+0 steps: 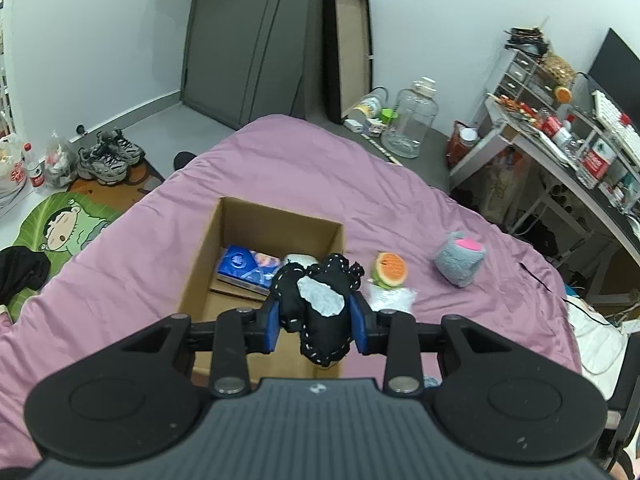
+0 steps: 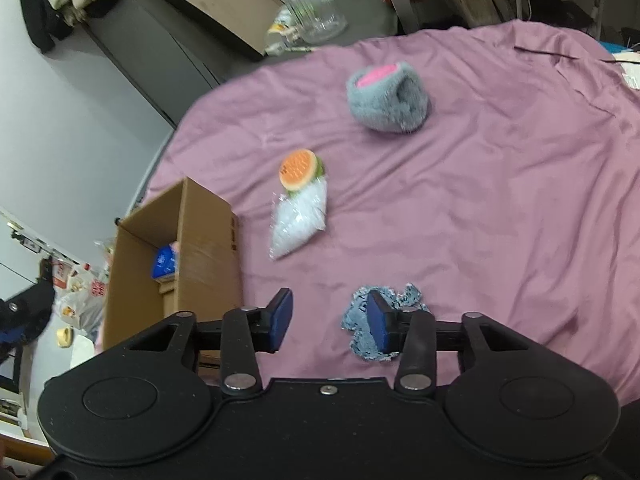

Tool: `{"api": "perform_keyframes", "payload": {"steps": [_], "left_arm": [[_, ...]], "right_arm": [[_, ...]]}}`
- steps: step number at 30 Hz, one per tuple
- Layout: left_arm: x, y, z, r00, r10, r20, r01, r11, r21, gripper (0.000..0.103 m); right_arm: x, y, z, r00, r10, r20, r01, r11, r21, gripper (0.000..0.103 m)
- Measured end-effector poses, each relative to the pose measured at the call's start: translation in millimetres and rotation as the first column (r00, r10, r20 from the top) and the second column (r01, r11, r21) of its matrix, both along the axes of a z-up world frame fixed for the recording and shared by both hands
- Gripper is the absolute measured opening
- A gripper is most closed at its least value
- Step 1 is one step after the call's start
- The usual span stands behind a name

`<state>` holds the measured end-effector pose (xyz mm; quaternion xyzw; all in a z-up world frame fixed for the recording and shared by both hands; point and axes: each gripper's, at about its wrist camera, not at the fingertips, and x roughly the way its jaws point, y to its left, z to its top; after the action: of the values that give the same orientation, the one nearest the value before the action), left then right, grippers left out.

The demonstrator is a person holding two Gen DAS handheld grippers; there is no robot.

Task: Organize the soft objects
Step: 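Lower the black felt into the box with the left tool while the right tool carries the denim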

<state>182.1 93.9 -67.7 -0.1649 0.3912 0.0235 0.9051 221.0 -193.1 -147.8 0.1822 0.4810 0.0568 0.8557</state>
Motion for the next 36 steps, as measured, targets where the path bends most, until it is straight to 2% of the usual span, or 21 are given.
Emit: {"api": "perform_keyframes", "payload": {"steps": [8, 12, 16, 20, 22, 23, 24, 25, 29, 32, 36], "left_arm": [[17.4, 27.5, -12.1, 0.999, 0.047, -0.021, -0.047, 0.999, 0.004, 0.034], [19.3, 34.0, -18.4, 0.998, 0.054, -0.025, -0.054, 0.999, -0.002, 0.035], [24.5, 39.6, -27.2, 0.997, 0.062, -0.042, -0.063, 0.998, -0.020, 0.035], [31.4, 42.1, -33.8, 0.997, 0.055, -0.054, -0.057, 0.998, -0.030, 0.035], [34.7, 43.7, -35.2, 0.997, 0.052, -0.053, -0.054, 0.998, -0.031, 0.035], [36.4, 44.8, -35.7, 0.997, 0.053, -0.051, -0.055, 0.998, -0.032, 0.035], [38.3, 46.3, -36.7, 0.997, 0.053, -0.050, -0.055, 0.998, -0.033, 0.035], [40.1, 47.7, -37.8, 0.997, 0.054, -0.049, -0.055, 0.998, -0.035, 0.035], [47.1, 52.7, -42.5, 0.997, 0.059, -0.052, -0.061, 0.997, -0.041, 0.035], [50.6, 56.1, -45.2, 0.996, 0.066, -0.055, -0.068, 0.997, -0.040, 0.035], [55.2, 59.4, -48.2, 0.996, 0.071, -0.060, -0.073, 0.997, -0.039, 0.035]], "right_arm": [[18.1, 7.4, -33.4, 0.995, -0.020, -0.101, 0.017, 0.999, -0.028, 0.054], [28.8, 8.4, -50.8, 0.987, -0.050, -0.152, 0.046, 0.998, -0.032, 0.066], [36.1, 12.0, -63.7, 0.981, -0.066, -0.185, 0.058, 0.997, -0.049, 0.066], [39.5, 22.7, -76.7, 0.977, -0.058, -0.207, 0.033, 0.992, -0.118, 0.067], [39.9, 26.8, -79.0, 0.977, -0.053, -0.207, 0.023, 0.989, -0.149, 0.062], [39.5, 27.5, -78.4, 0.977, -0.057, -0.204, 0.023, 0.986, -0.167, 0.051], [38.8, 28.0, -76.8, 0.977, -0.068, -0.200, 0.030, 0.982, -0.187, 0.035], [37.5, 26.8, -75.4, 0.978, -0.077, -0.193, 0.038, 0.980, -0.197, 0.029], [32.3, 27.9, -65.1, 0.986, -0.058, -0.154, 0.029, 0.983, -0.183, 0.025], [31.4, 26.4, -54.6, 0.990, -0.041, -0.138, 0.027, 0.994, -0.102, 0.025], [29.1, 26.3, -37.1, 0.995, -0.041, -0.087, 0.032, 0.994, -0.104, 0.025]]}}
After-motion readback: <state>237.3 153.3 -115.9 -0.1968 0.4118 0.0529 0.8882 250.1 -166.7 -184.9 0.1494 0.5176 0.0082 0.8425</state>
